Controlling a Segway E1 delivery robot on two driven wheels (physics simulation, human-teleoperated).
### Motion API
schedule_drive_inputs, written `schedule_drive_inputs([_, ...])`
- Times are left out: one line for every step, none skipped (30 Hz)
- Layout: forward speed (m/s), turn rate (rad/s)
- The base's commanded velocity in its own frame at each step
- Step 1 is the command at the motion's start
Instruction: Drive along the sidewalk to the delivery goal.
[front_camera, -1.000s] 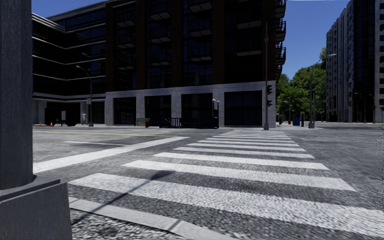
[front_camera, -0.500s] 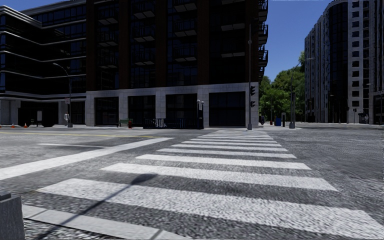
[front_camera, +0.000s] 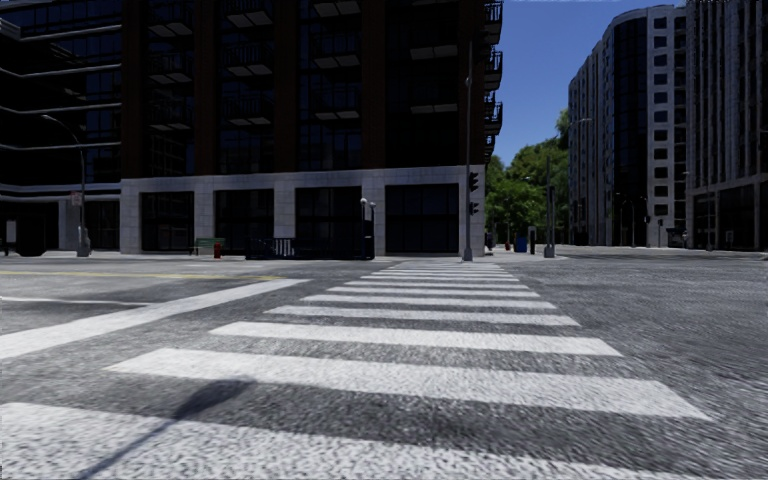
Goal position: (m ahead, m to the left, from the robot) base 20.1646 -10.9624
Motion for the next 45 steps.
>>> schedule_drive_inputs([1.78,0.0])
schedule_drive_inputs([1.85,0.0])
schedule_drive_inputs([1.9,0.0])
schedule_drive_inputs([1.91,0.0])
schedule_drive_inputs([1.91,0.0])
schedule_drive_inputs([1.92,0.0])
schedule_drive_inputs([2.0,0.0])
schedule_drive_inputs([2.0,0.0])
schedule_drive_inputs([2.0,0.0])
schedule_drive_inputs([2.0,0.0])
schedule_drive_inputs([2.0,0.0])
schedule_drive_inputs([2.0,0.0])
schedule_drive_inputs([2.0,0.0])
schedule_drive_inputs([2.0,0.0])
schedule_drive_inputs([2.0,0.0])
schedule_drive_inputs([1.99,0.0])
schedule_drive_inputs([1.98,0.0])
schedule_drive_inputs([1.95,0.0])
schedule_drive_inputs([1.95,0.0])
schedule_drive_inputs([1.94,0.0])
schedule_drive_inputs([1.94,0.0])
schedule_drive_inputs([1.94,0.0])
schedule_drive_inputs([1.94,0.0])
schedule_drive_inputs([1.94,0.0])
schedule_drive_inputs([1.94,0.0])
schedule_drive_inputs([1.94,0.0])
schedule_drive_inputs([1.94,0.0])
schedule_drive_inputs([1.94,0.0])
schedule_drive_inputs([1.94,0.0])
schedule_drive_inputs([1.94,0.0])
schedule_drive_inputs([1.94,0.0])
schedule_drive_inputs([1.94,0.0])
schedule_drive_inputs([1.94,0.0])
schedule_drive_inputs([1.94,0.0])
schedule_drive_inputs([1.94,0.0])
schedule_drive_inputs([1.94,0.0])
schedule_drive_inputs([1.94,0.0])
schedule_drive_inputs([1.94,0.0])
schedule_drive_inputs([1.94,0.0])
schedule_drive_inputs([1.94,0.0])
schedule_drive_inputs([1.94,0.0])
schedule_drive_inputs([1.94,0.0])
schedule_drive_inputs([1.94,0.0])
schedule_drive_inputs([1.94,0.0])
schedule_drive_inputs([1.94,0.0])
